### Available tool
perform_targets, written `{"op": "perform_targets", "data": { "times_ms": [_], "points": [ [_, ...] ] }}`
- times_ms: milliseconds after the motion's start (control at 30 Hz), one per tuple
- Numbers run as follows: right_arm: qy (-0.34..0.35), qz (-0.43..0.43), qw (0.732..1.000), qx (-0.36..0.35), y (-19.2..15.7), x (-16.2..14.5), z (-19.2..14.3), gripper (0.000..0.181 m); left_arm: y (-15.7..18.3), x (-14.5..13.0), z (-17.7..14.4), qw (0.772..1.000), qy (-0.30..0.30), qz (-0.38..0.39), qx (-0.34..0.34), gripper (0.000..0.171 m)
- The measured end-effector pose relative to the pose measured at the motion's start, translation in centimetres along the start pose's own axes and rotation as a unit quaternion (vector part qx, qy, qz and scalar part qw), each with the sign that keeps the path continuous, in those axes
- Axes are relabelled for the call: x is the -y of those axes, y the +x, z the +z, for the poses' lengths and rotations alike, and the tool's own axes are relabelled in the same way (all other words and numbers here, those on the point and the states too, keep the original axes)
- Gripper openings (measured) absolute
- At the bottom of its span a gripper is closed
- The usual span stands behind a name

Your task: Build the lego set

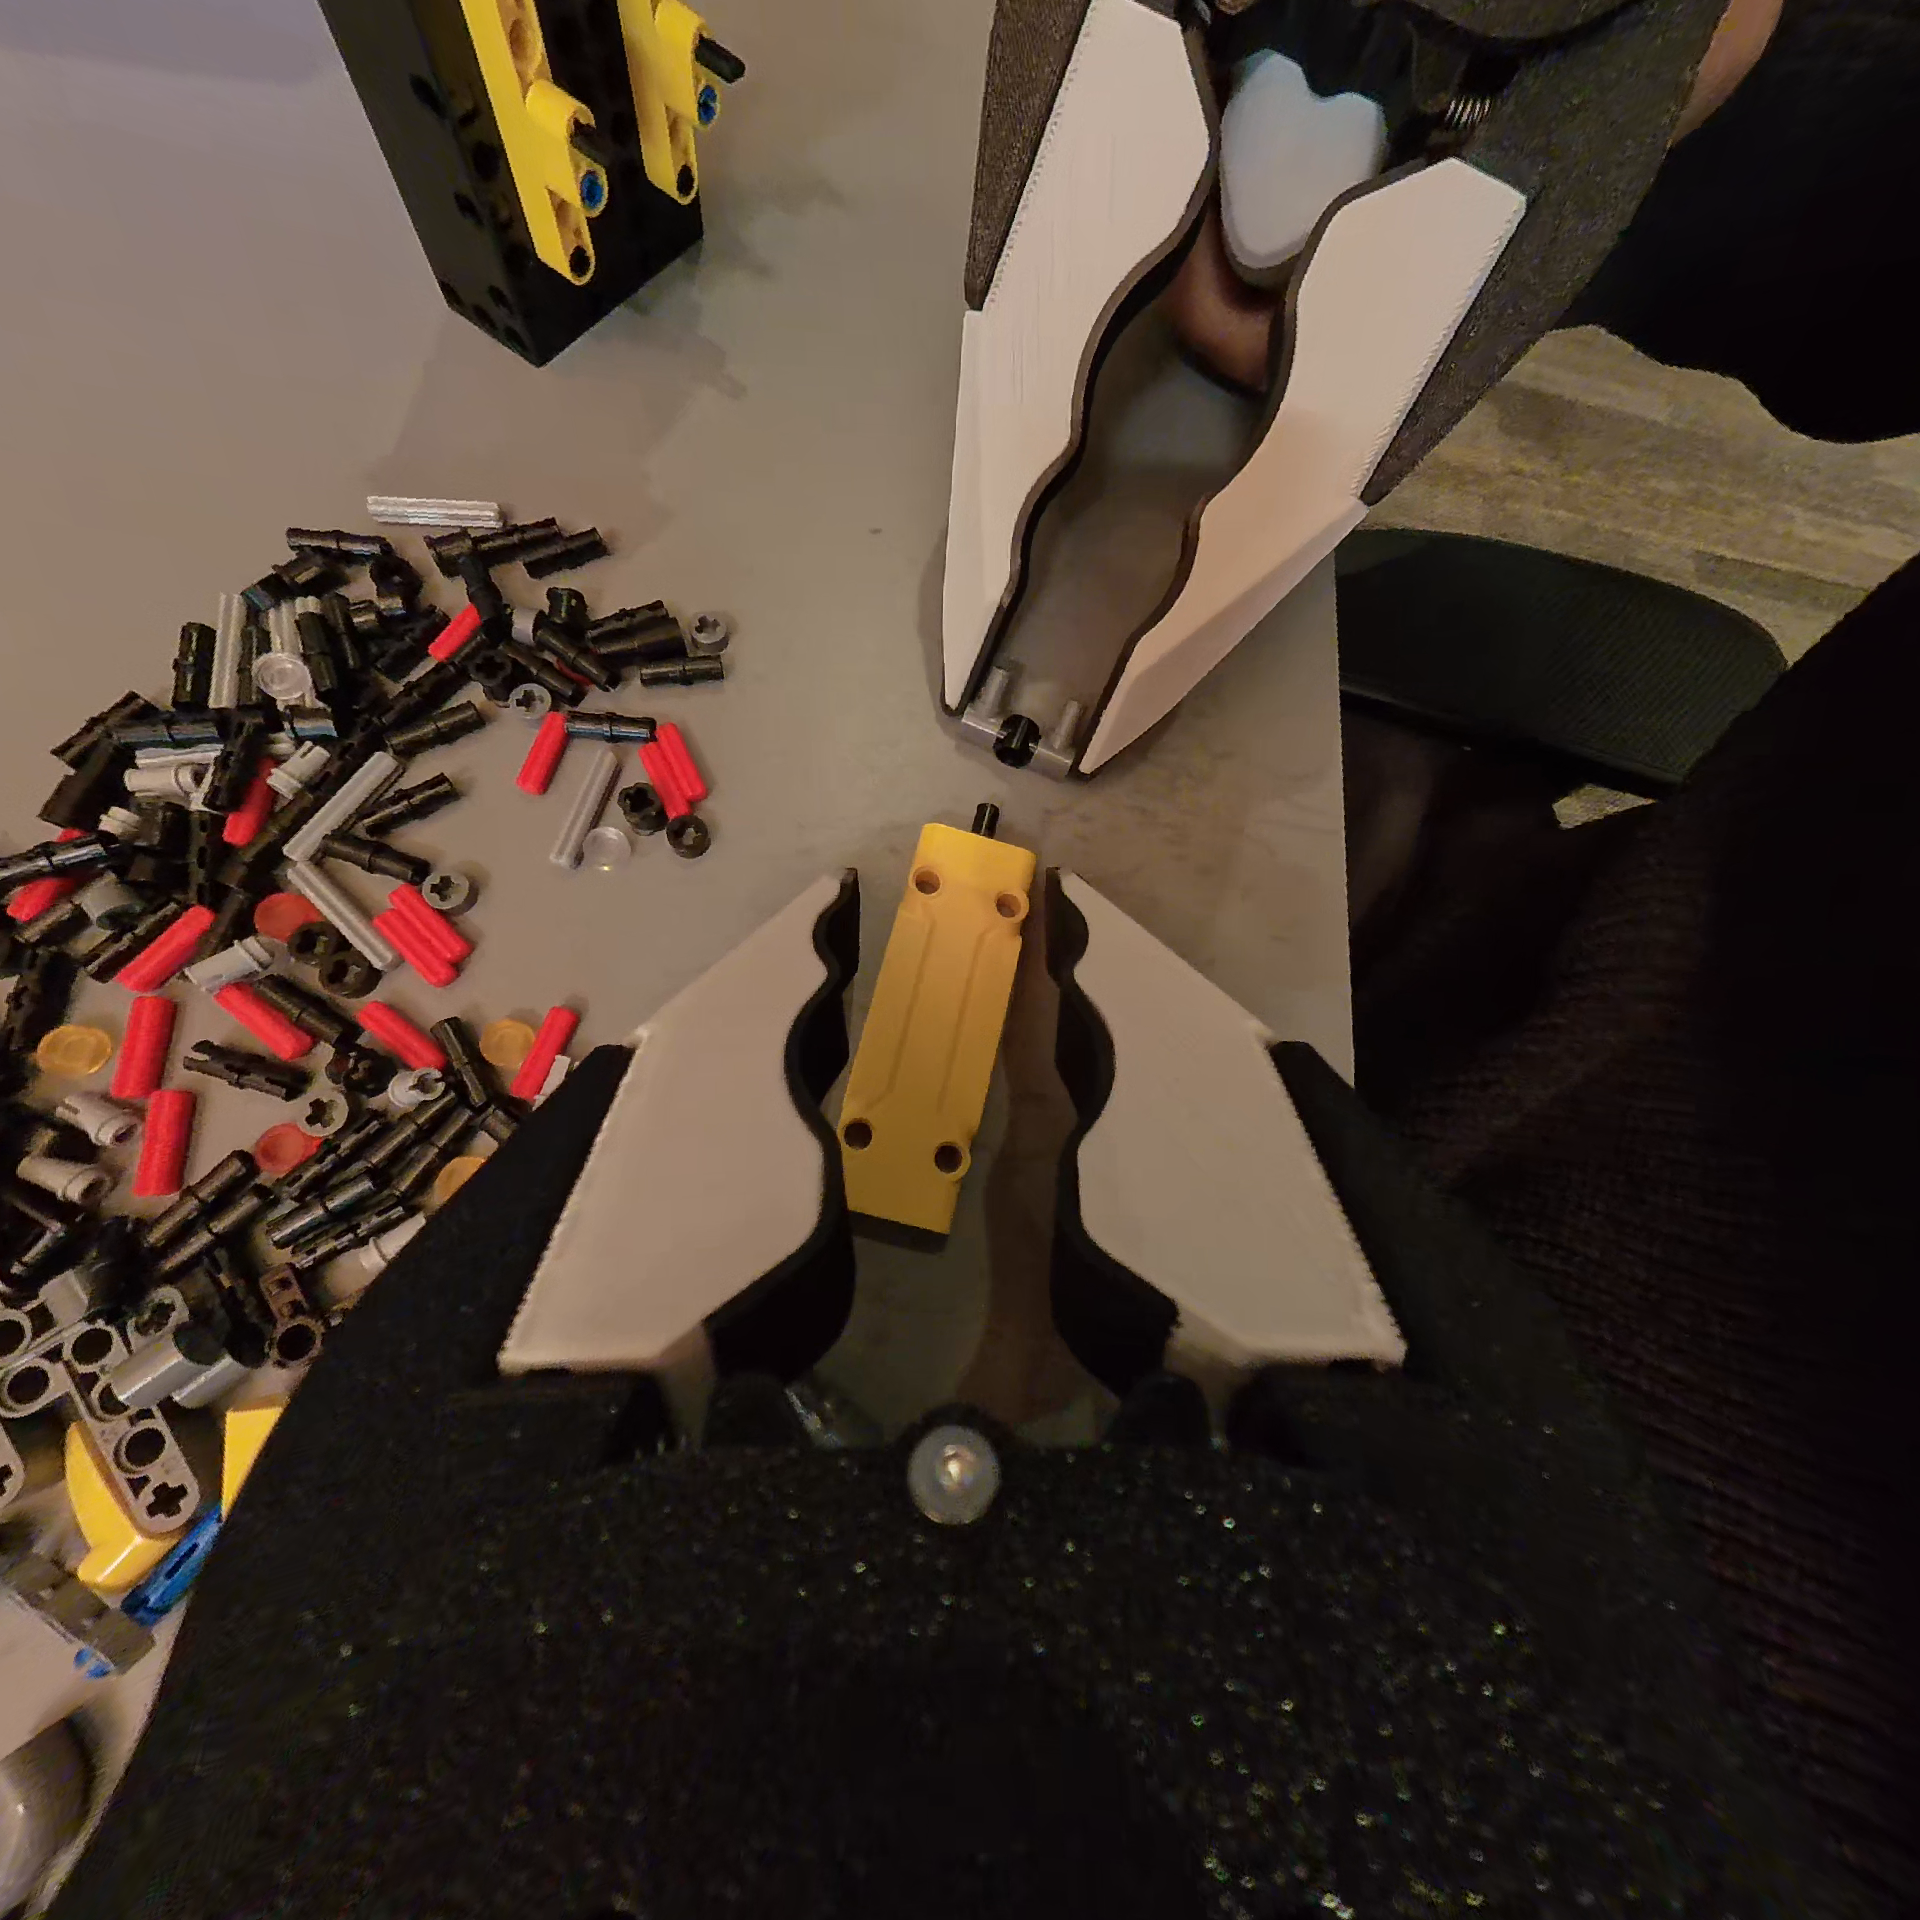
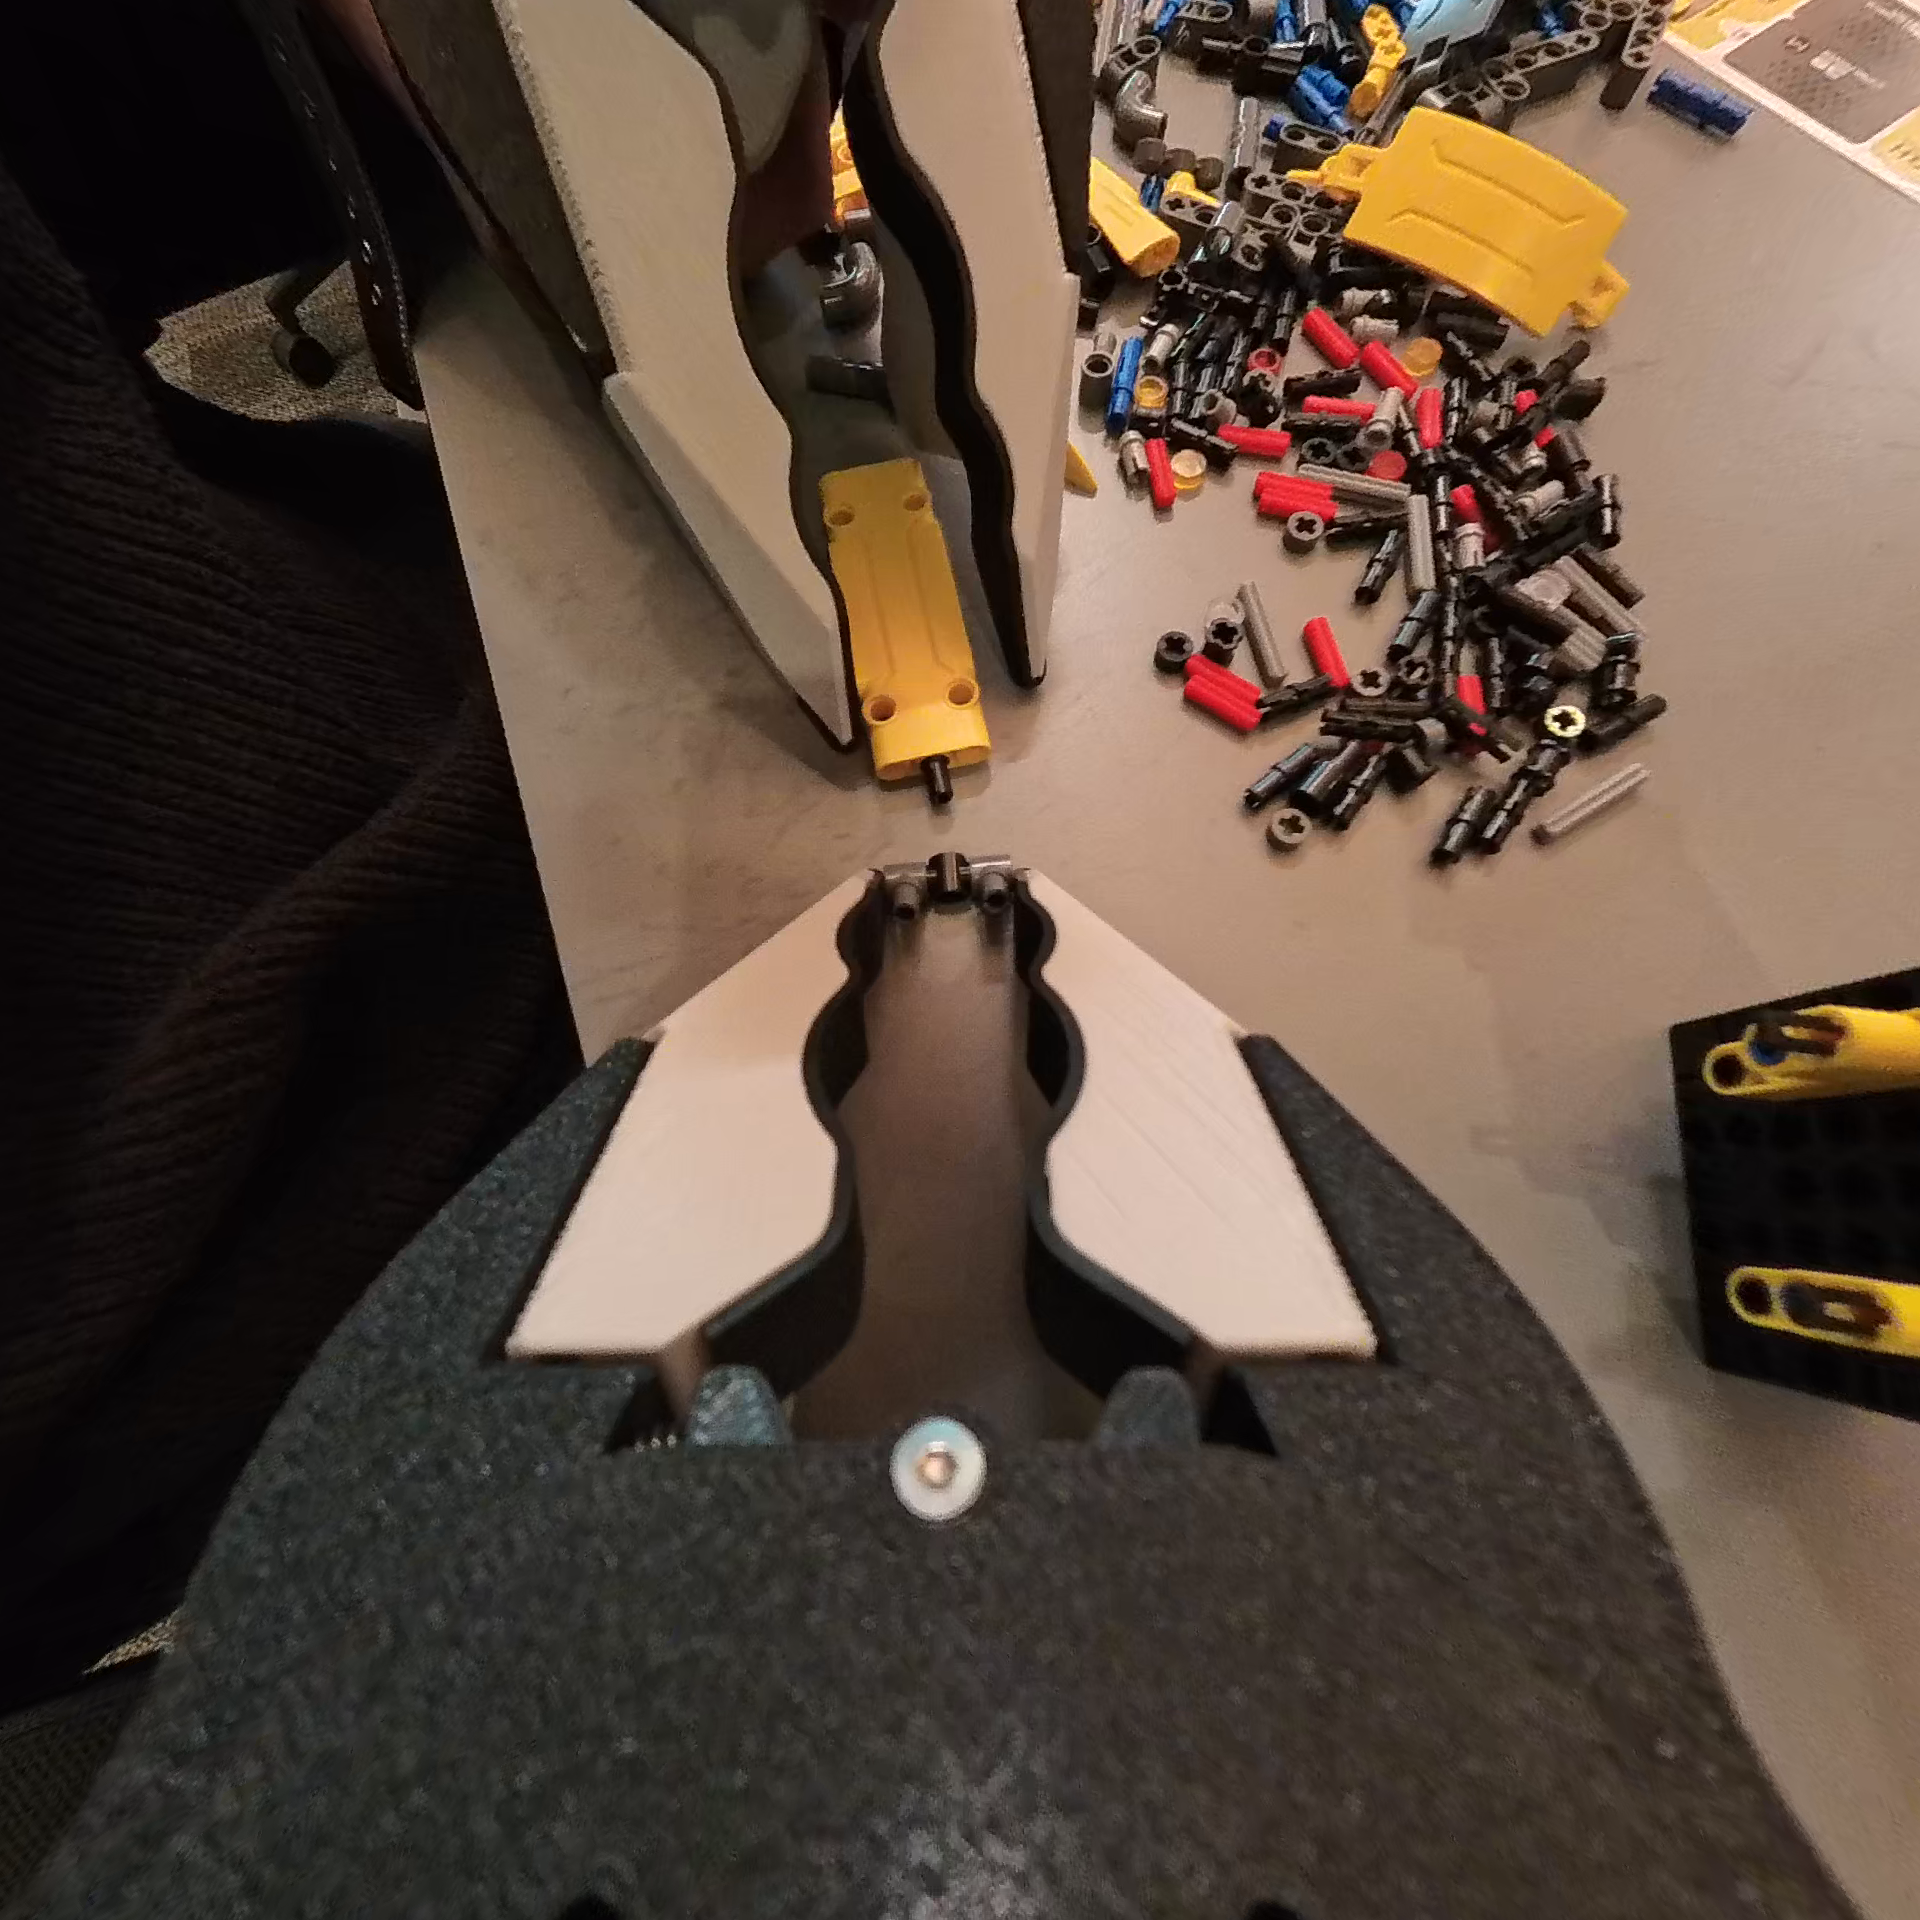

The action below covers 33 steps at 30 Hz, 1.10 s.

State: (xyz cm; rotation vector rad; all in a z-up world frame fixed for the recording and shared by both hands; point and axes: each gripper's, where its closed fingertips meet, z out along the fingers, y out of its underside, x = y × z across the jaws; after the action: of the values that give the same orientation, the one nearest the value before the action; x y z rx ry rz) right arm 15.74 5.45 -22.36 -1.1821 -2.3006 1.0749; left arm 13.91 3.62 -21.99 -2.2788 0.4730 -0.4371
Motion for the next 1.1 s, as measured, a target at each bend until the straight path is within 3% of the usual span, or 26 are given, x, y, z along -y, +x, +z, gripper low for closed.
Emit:
{"op": "perform_targets", "data": {
  "times_ms": [733, 1100],
  "points": [
    [0.0, -0.011, 1.0, -0.007, 0.0, 0.0, 0.0, 0.025, 0.2, 0.0, -0.1, 1.0, 0.002, 0.004, 0.001, 0.037],
    [0.0, -0.009, 1.0, -0.006, 0.0, 0.0, 0.0, 0.025, -0.1, -0.7, -2.1, 0.999, 0.03, -0.029, 0.028, 0.038]
  ]
}}
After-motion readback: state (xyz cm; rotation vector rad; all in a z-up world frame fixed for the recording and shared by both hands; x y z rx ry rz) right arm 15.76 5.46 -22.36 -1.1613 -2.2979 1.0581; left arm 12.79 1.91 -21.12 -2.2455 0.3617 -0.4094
